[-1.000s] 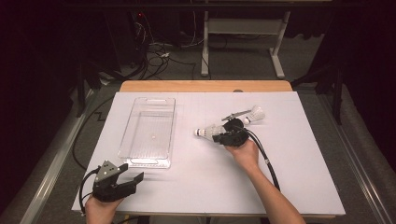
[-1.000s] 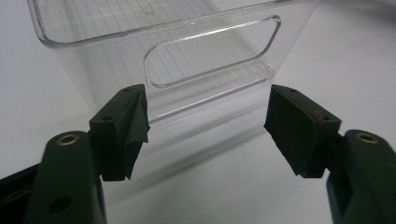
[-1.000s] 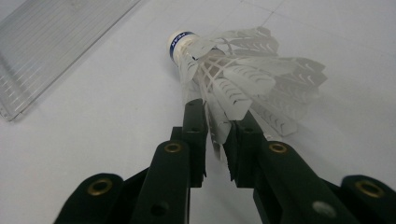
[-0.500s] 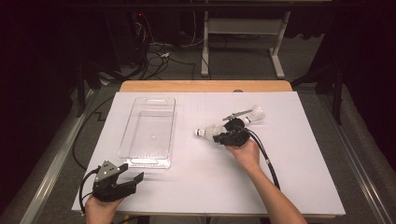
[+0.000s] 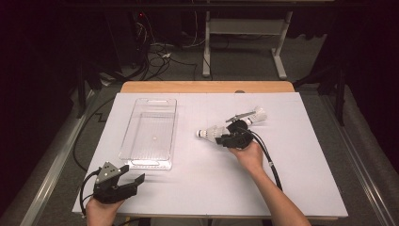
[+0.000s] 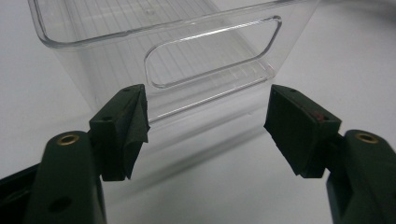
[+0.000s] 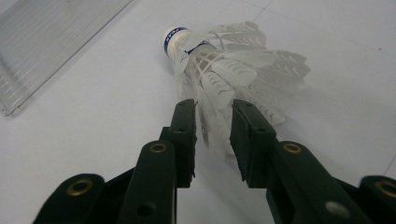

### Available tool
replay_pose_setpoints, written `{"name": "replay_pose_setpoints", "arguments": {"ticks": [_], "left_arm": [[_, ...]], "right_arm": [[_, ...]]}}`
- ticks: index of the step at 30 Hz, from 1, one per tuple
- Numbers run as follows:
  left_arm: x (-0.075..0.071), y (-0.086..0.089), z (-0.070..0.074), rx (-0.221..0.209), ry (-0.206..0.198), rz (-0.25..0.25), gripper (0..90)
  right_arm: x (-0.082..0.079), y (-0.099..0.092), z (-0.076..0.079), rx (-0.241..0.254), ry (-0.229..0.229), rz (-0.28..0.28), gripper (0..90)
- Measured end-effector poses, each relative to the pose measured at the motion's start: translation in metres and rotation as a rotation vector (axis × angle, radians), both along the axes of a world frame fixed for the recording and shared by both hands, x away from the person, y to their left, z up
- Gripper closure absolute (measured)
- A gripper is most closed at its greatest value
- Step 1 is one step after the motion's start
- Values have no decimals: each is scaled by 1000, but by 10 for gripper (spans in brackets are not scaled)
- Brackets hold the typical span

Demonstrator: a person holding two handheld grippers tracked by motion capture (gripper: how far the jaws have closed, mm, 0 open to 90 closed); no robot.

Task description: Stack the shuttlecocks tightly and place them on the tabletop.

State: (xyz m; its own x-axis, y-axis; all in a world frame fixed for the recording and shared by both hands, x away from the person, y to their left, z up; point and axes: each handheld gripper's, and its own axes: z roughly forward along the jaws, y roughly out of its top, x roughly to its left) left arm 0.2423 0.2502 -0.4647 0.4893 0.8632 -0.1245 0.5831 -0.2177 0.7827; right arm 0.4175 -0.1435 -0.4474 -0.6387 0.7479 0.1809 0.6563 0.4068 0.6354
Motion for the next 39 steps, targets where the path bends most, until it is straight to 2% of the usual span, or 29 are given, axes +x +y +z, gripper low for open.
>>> {"name": "replay_pose_setpoints", "arguments": {"ticks": [10,23,39], "left_arm": [[0,0,0,4,2,-4,310],[0,0,0,2,2,-2,310],[0,0,0,0,4,-3,310]], "right_arm": [[-6,-4,4,2,-18,-2,698],[-11,-18,3,7,-21,-18,696],[-17,-26,5,13,-34,-18,687]]}}
